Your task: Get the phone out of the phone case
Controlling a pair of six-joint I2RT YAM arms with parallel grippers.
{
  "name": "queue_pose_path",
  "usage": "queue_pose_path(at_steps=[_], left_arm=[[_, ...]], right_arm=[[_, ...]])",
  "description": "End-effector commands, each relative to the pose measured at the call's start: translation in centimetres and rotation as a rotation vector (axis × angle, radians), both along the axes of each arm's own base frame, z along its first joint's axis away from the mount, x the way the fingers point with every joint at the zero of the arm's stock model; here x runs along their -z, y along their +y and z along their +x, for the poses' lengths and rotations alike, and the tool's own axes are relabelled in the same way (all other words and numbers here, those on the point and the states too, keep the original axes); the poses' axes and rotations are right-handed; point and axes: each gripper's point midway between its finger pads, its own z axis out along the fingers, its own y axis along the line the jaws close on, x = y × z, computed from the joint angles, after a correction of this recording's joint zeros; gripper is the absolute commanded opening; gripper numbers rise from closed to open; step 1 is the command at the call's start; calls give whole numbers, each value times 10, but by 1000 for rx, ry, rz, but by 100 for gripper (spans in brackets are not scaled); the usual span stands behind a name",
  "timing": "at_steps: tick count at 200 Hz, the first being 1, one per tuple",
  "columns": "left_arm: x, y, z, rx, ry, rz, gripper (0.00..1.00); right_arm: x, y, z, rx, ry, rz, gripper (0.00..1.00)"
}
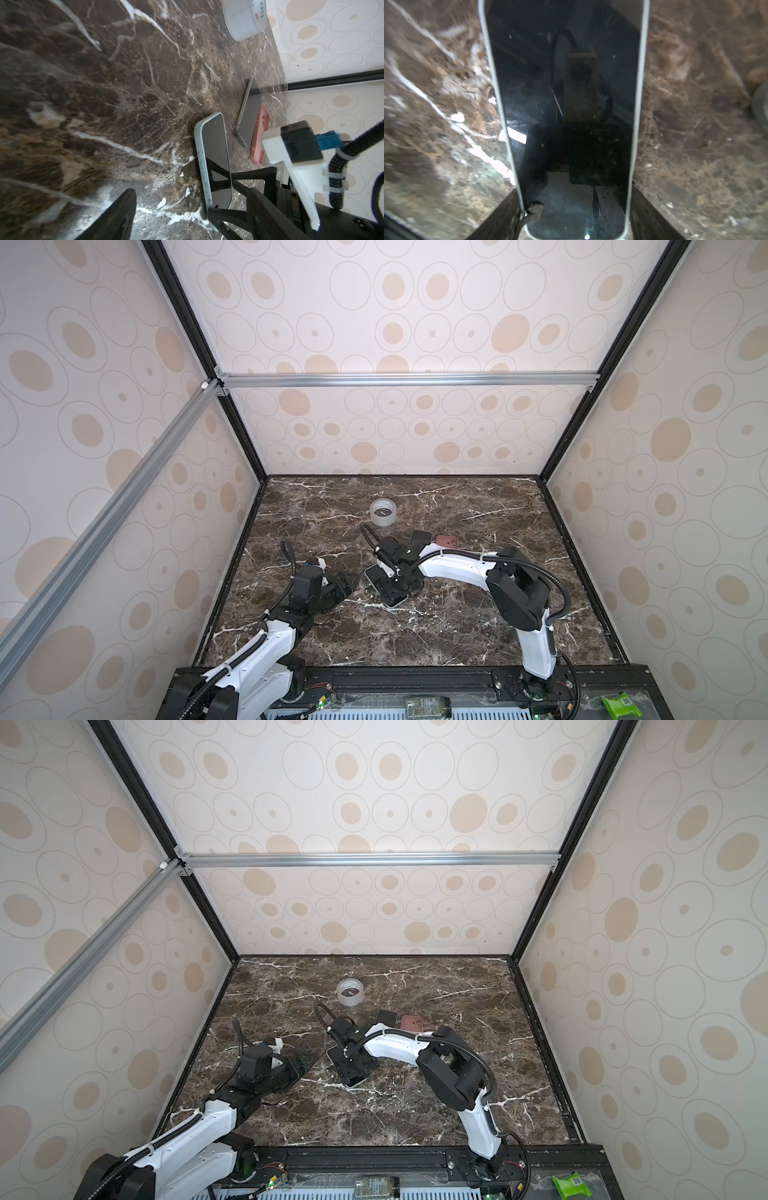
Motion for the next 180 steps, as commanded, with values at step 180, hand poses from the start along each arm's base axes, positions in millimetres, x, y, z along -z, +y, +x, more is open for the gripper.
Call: queue_pose_path(at_steps=[180], left_arm=[[10,-85,24,94,-9,-165,46]], right_arm=[[32,-7,-21,154,170,118,68]])
